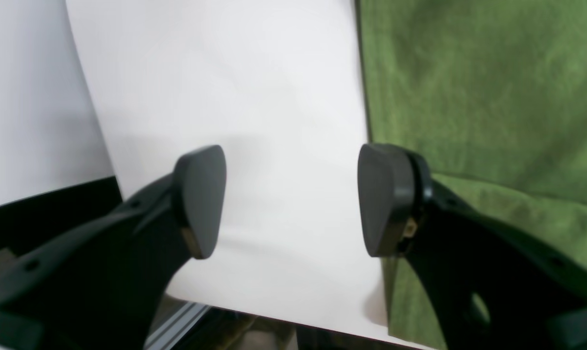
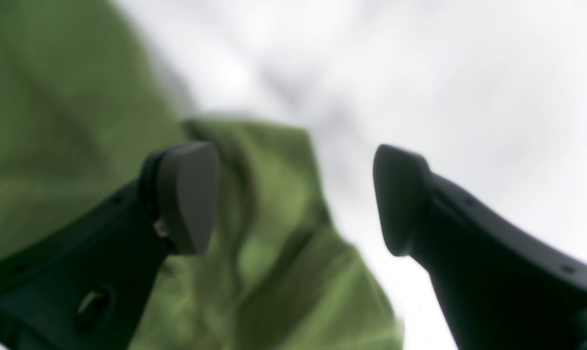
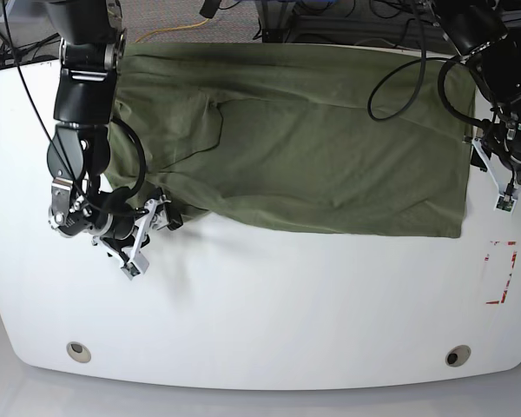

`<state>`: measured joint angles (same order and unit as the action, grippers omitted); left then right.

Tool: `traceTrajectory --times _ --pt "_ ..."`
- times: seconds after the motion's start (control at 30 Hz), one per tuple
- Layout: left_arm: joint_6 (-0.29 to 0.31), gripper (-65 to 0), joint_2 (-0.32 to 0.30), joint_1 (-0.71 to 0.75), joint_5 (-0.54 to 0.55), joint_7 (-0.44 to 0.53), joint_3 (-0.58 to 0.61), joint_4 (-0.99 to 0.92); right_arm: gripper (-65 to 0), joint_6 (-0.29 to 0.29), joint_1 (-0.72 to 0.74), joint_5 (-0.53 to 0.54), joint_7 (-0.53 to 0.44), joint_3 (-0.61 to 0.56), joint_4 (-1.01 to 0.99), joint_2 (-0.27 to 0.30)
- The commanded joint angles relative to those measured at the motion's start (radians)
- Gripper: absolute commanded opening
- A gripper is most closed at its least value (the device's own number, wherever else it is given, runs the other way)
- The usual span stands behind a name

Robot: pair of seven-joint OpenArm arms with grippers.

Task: Fold the T-shirt properly
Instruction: 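Move the right gripper to the shirt's hem corner and pull it outward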

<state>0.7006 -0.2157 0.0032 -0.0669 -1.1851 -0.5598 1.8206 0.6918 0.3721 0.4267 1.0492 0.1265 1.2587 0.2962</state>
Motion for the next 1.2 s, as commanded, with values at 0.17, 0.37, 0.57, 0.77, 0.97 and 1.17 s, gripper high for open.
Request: traceTrajectory --times 0.17,0.37,0.57,0.77,0.97,1.17 --pt "-0.002 -25.4 -0.015 -0.024 0.003 0.014 -0.003 0.017 -17.0 0.006 0.083 0.024 -0.117 0.002 -0.225 0.014" --pt "-0.002 -25.4 -0.015 -0.025 0.003 0.014 -0.003 0.012 -17.0 0.006 0.044 0.024 -0.123 0.002 -0.228 0.001" --pt "-0.002 -25.4 -0.015 -0.025 0.003 0.014 -0.003 0.012 -33.1 0.006 0.009 -0.041 -0.183 0.002 -0.23 -0.024" --pt "-0.002 -25.4 -0.017 -0.025 0.003 0.014 -0.003 0.011 -64.0 0.006 0.011 -0.154 -0.191 0.008 -0.179 -0.065" --pt "-0.002 -25.4 -0.017 -0.025 0.003 0.014 -0.003 0.011 -65.0 0.006 0.025 -0.165 -0.191 0.003 -0.038 -0.065" --pt "-0.002 -25.4 -0.017 -0.025 0.003 0.014 0.002 0.011 -65.0 0.006 0.117 -0.167 -0.191 0.003 -0.023 -0.061"
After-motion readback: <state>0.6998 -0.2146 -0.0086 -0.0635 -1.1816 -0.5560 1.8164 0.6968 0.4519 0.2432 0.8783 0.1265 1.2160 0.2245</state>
